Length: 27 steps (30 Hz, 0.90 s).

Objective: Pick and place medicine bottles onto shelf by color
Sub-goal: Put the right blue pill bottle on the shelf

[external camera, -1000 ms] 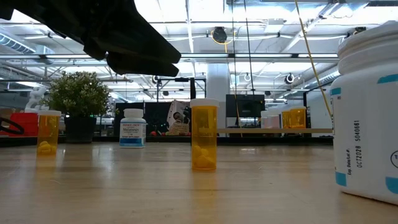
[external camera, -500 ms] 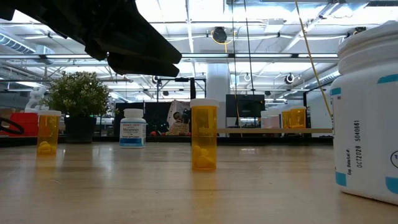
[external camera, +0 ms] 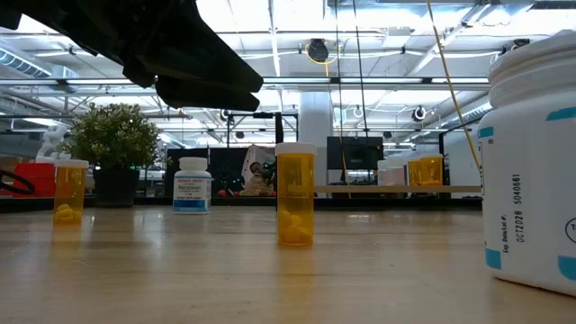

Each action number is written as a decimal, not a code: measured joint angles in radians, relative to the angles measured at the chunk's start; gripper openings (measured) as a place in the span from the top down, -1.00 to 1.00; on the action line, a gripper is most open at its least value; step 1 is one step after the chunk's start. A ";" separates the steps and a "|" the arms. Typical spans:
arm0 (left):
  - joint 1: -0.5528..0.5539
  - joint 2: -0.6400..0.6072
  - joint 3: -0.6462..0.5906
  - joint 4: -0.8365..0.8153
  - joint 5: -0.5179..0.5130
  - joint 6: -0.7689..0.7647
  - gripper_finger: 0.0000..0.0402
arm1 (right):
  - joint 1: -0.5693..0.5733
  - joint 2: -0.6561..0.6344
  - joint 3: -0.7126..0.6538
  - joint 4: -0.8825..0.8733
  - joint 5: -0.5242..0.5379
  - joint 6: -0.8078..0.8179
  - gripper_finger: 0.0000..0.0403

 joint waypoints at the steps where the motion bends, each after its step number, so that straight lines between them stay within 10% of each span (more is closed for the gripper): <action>1: 0.000 0.000 0.000 0.000 0.000 0.000 -0.25 | 0.000 0.000 0.000 0.000 -0.001 -0.003 0.22; 10: 0.000 0.000 0.000 0.000 0.000 0.000 -0.25 | 0.000 0.000 0.000 0.001 -0.002 0.000 0.41; 27: 0.000 0.000 0.000 0.000 0.000 0.000 -0.25 | 0.000 0.000 0.000 0.015 0.003 0.012 0.19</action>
